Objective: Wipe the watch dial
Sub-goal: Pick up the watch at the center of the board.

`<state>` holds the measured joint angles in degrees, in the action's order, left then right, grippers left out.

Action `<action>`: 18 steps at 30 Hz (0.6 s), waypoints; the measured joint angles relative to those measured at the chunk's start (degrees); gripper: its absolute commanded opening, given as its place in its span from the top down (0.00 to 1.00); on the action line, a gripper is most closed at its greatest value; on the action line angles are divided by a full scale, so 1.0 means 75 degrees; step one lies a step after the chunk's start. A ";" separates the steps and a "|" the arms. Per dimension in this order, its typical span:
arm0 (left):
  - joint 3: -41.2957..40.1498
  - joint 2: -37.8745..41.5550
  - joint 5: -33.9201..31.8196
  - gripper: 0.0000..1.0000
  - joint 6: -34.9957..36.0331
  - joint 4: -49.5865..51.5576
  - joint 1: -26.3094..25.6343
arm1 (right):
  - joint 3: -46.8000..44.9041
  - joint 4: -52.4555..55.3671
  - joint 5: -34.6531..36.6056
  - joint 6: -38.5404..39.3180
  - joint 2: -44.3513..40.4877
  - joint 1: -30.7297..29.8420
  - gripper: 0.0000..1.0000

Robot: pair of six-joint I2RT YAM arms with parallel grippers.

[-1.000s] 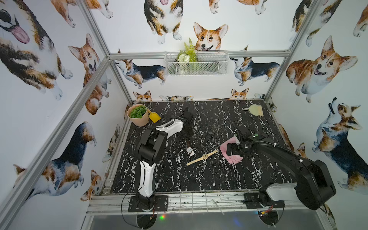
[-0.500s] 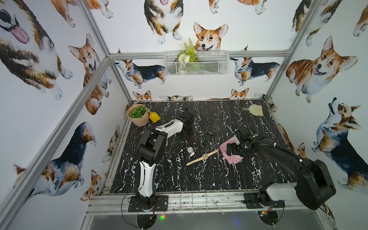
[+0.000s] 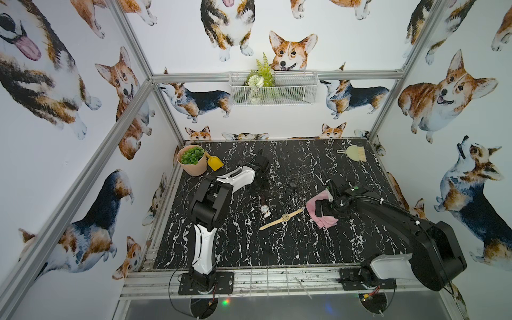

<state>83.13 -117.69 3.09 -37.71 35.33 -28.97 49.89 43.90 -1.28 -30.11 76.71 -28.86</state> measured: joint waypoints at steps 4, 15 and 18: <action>0.0055 -0.0003 -0.0035 0.98 0.0082 0.0227 -0.0114 | -0.0006 0.0000 0.0000 0.0006 0.0006 0.0000 0.00; 0.0032 0.0245 -0.0079 0.98 0.0134 0.0420 -0.0187 | -0.0090 0.0035 0.0000 0.0032 -0.0055 0.0000 0.00; 0.0006 0.0265 -0.0058 0.98 0.0105 0.0431 -0.0187 | -0.0090 0.0035 0.0000 0.0032 -0.0064 0.0000 0.00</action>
<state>83.18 -115.70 2.66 -36.93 38.57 -30.37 49.21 44.16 -1.28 -29.87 76.23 -28.86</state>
